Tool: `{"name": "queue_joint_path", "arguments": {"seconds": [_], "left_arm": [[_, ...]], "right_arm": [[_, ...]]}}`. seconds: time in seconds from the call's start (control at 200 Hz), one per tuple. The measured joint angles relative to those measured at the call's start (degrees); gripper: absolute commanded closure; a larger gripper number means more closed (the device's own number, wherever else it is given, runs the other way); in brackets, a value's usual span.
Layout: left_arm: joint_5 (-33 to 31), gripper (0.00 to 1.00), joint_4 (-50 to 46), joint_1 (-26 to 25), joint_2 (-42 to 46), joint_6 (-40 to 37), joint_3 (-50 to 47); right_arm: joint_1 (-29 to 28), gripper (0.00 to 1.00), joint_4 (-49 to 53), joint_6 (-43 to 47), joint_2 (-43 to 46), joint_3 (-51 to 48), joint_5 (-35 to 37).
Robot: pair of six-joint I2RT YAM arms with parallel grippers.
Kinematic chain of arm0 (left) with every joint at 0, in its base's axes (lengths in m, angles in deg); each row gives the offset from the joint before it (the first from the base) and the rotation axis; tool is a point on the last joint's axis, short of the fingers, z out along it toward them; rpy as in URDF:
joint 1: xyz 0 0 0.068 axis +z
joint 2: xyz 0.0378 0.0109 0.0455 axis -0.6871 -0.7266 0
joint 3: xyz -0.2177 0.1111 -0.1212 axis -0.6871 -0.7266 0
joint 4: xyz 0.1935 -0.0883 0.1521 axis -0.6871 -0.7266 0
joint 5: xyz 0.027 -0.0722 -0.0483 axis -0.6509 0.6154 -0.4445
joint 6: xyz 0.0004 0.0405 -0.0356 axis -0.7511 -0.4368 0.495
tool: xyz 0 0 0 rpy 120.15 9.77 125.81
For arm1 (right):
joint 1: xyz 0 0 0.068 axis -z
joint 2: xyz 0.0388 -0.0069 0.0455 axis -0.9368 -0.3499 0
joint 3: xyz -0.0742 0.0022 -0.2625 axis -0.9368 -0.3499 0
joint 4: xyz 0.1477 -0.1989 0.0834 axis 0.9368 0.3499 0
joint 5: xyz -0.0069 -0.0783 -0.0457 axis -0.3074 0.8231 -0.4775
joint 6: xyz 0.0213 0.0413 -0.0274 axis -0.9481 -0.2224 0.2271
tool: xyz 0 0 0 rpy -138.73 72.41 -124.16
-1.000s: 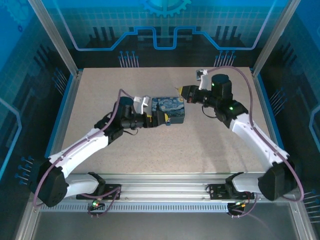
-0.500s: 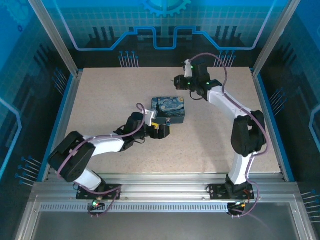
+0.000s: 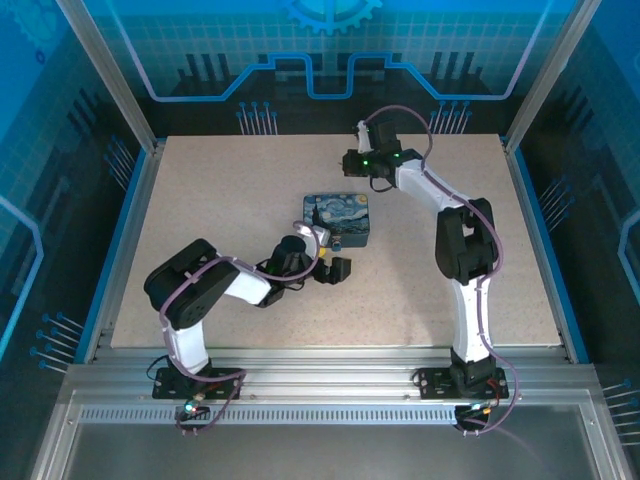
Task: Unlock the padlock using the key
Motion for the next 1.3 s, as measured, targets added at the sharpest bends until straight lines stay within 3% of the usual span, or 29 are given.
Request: {"name": "queue_joint_path", "arguments": {"seconds": [0.465, 0.73, 0.986, 1.301], "left_arm": [[-3.0, 0.02, 6.0, -1.2, -9.2, -1.7, 7.0], [2.6, 0.03, 7.3, -0.5, -10.5, -1.0, 8.4], [9.4, 0.06, 16.9, 3.8, -14.1, 8.2, 8.9], [9.6, 0.05, 17.2, 4.4, -14.3, 10.3, 9.0]], "right_arm": [[0.1, 1.0, 0.9, 3.0, -4.7, 0.9, 1.2], [0.1, 1.0, 0.8, 4.0, -6.7, 0.2, 1.0], [0.2, 1.0, -5.3, 4.0, -6.6, -2.8, 0.9], [0.1, 1.0, -7.8, 3.8, -6.6, -3.8, 0.5]]}}
